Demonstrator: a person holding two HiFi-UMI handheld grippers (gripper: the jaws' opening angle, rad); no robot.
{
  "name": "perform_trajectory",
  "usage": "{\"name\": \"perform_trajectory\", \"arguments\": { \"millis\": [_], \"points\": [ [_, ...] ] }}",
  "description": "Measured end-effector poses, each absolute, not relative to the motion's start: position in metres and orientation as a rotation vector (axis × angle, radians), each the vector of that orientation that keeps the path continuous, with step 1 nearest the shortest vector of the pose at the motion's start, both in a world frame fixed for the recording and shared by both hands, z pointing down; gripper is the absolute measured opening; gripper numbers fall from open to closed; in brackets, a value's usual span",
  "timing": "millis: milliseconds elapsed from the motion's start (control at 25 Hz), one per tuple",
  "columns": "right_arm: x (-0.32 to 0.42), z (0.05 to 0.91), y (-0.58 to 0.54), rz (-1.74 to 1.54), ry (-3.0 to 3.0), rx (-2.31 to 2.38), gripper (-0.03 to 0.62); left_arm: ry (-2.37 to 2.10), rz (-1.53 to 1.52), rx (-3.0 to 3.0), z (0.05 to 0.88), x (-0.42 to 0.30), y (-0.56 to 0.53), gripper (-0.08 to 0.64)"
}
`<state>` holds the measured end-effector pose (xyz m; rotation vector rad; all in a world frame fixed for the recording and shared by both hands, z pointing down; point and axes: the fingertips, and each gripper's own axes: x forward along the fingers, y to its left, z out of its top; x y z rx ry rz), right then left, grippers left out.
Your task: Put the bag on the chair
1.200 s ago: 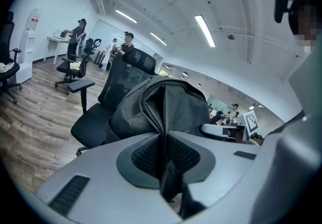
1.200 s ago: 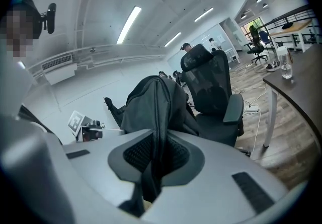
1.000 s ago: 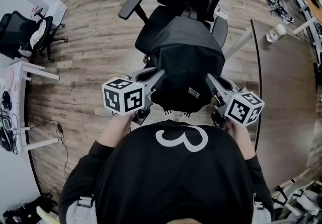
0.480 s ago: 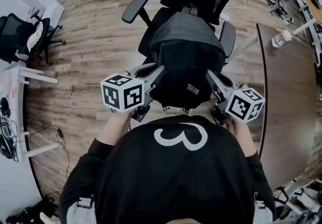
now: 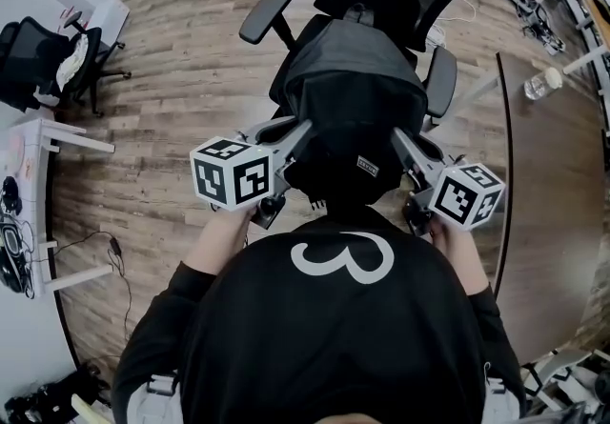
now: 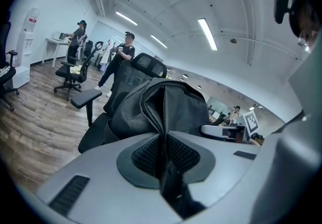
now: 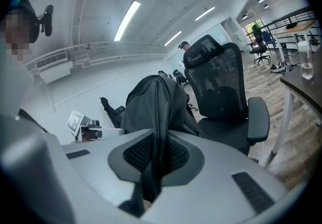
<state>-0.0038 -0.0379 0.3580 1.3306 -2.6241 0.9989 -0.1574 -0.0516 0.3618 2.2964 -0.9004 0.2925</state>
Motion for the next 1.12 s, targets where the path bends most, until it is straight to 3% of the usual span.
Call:
{"name": "perform_trajectory", "arguments": {
  "millis": [1120],
  "points": [
    [0.044, 0.389, -0.24, 1.079, -2.594, 1.269, 0.048, -0.922, 0.342, 2.209, 0.394, -0.109, -0.251, 0.055]
  ]
}}
